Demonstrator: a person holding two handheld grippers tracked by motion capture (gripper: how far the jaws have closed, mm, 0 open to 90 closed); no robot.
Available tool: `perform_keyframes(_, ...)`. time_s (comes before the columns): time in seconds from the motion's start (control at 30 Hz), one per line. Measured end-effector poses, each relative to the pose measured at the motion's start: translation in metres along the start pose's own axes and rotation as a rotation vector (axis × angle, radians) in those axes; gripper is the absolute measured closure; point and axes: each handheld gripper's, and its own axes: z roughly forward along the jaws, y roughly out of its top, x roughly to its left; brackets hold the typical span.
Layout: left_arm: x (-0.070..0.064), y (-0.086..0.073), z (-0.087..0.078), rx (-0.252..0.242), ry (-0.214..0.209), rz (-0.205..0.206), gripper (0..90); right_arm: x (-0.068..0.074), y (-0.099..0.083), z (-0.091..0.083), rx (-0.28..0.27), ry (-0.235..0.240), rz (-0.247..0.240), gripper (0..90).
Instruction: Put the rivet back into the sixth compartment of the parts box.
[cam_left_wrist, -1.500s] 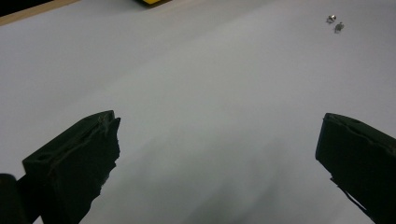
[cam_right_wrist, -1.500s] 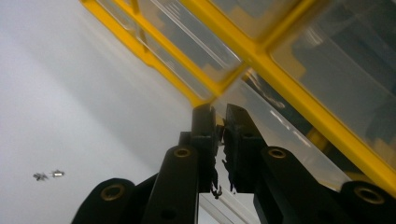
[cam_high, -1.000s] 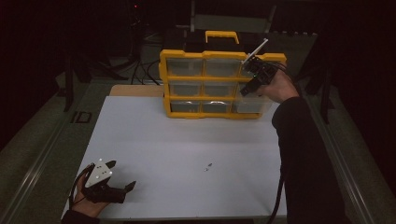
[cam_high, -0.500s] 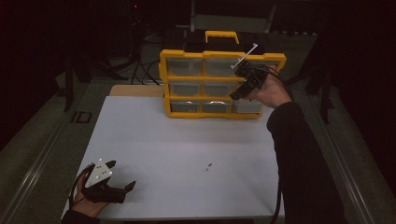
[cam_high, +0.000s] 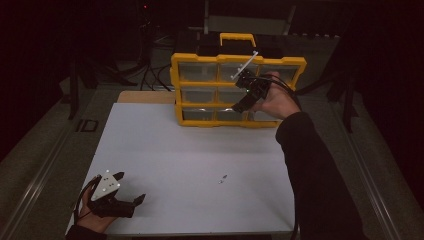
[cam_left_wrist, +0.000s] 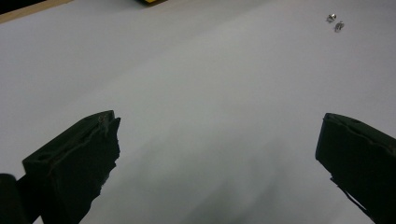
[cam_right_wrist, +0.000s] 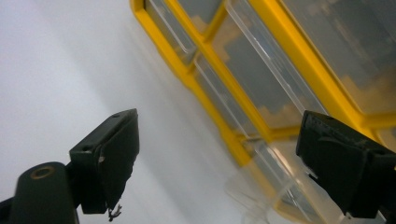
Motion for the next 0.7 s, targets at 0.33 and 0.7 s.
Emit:
perform_keyframes(0.33, 0.000, 0.000, 0.000, -0.002, 0.001, 0.001, 0.3, 0.027, 0.005, 0.015, 0.003, 0.033, -0.060, 13.9)
perform_keyframes(0.7, 0.000, 0.000, 0.000, -0.002, 0.001, 0.003, 0.3, 0.059, -0.008, 0.044, 0.052, 0.058, -0.106, 14.3)
